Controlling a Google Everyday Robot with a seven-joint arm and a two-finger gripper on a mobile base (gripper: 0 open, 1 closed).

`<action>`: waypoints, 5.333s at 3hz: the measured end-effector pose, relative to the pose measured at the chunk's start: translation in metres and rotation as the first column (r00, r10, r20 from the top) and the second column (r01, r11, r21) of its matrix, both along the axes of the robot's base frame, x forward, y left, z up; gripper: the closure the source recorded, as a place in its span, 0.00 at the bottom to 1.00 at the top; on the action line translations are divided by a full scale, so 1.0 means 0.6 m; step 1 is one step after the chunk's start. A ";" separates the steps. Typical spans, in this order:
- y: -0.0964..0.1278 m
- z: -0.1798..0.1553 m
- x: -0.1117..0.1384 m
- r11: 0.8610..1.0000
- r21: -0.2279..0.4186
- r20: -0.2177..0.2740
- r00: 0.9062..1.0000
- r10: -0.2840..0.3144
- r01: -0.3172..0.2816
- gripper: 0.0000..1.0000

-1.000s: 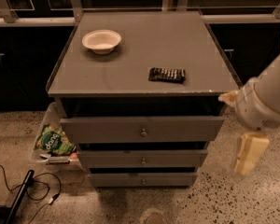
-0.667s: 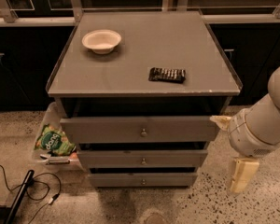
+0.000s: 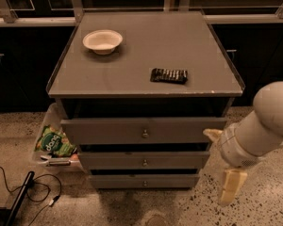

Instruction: Open bottom drawer

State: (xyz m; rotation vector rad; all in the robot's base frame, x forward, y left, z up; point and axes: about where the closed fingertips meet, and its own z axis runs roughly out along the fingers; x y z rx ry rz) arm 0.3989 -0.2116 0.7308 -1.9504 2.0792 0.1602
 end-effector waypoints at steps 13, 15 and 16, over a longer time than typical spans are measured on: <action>-0.015 -0.822 0.190 0.968 0.249 0.122 0.993 -0.008 -0.022 0.00; -0.008 -0.876 0.218 0.962 0.264 0.158 0.987 0.031 -0.073 0.00; -0.001 -0.882 0.251 0.959 0.260 0.204 0.977 0.058 -0.112 0.00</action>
Offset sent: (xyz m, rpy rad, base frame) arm 0.0298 0.0313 -0.2627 0.2044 0.1501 -0.0106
